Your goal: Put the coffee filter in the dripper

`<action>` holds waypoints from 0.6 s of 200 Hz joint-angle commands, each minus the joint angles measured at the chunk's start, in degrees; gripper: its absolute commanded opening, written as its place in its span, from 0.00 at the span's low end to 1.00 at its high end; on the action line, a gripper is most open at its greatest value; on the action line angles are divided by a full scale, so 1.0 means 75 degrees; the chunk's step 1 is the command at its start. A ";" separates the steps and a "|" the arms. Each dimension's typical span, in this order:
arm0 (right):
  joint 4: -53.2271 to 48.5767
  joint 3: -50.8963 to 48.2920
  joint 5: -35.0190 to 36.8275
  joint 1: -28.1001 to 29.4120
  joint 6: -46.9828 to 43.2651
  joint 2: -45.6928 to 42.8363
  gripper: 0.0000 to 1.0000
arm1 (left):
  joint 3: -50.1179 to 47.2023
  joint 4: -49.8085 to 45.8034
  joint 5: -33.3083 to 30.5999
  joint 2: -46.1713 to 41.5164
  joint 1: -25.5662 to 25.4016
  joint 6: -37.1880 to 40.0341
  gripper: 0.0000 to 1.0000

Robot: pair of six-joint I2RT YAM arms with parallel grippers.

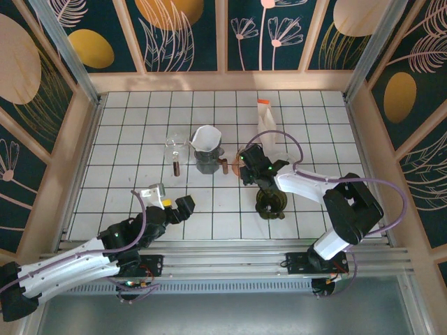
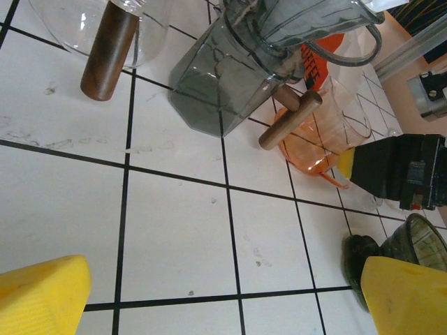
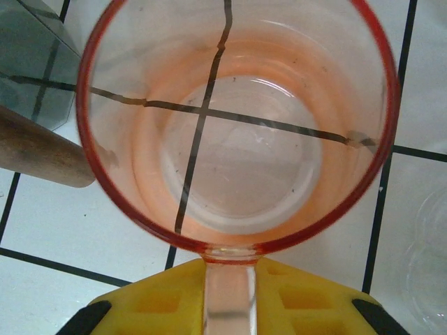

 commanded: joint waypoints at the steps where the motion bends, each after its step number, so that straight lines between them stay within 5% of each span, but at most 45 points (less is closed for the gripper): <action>1: 0.0169 0.0192 0.0209 -0.0025 -0.0021 -0.0349 0.19 | 0.0183 -0.0304 -0.0230 -0.0068 -0.0044 -0.0100 0.99; 71: -0.0504 0.0359 0.0985 0.0519 0.0200 -0.1661 0.14 | 0.0447 -0.0708 -0.0540 -0.0265 -0.0050 -0.0077 0.99; 120: -0.1850 0.0410 0.1712 0.2014 0.1173 -0.2828 0.15 | 0.0490 -0.0973 -0.0810 -0.0543 -0.0044 -0.0176 0.99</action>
